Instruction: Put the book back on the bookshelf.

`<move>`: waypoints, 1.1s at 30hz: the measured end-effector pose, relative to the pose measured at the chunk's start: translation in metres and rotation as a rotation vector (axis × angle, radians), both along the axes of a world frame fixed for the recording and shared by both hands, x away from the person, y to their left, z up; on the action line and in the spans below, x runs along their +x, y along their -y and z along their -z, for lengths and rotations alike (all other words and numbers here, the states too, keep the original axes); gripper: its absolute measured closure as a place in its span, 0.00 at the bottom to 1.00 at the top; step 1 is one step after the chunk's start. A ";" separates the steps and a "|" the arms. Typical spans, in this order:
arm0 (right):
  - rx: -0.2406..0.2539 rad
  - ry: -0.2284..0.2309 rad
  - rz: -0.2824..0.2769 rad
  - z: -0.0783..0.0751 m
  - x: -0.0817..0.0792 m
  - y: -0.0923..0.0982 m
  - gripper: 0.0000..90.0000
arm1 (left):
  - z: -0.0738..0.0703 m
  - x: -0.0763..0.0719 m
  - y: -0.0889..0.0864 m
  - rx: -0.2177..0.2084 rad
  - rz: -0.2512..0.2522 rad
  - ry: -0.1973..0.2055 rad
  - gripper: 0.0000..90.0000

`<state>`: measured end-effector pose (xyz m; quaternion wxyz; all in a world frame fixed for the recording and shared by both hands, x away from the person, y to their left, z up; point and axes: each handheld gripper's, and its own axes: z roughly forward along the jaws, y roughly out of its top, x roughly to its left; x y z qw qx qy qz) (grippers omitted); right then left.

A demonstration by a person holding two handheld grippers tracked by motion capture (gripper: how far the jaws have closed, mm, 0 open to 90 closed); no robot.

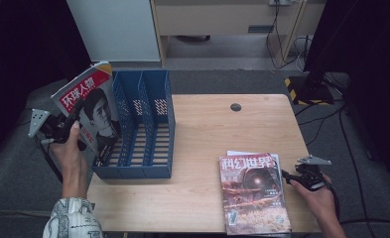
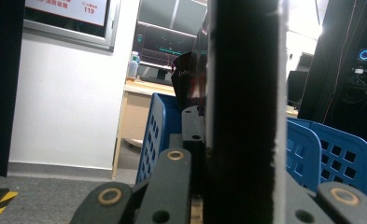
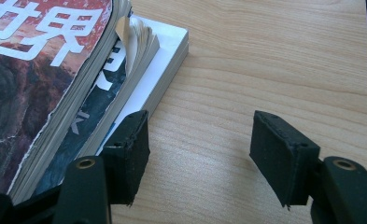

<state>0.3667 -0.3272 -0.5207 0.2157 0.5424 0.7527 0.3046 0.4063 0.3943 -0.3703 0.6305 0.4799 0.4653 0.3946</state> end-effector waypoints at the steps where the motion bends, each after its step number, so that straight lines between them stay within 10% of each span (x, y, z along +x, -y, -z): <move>1: 0.000 0.000 0.001 0.000 0.000 0.000 0.42 | 0.001 0.000 0.000 0.000 -0.002 -0.002 0.95; 33: 0.000 -0.002 -0.003 0.000 0.000 -0.001 0.41 | 0.042 -0.012 0.000 -0.018 -0.035 -0.095 0.95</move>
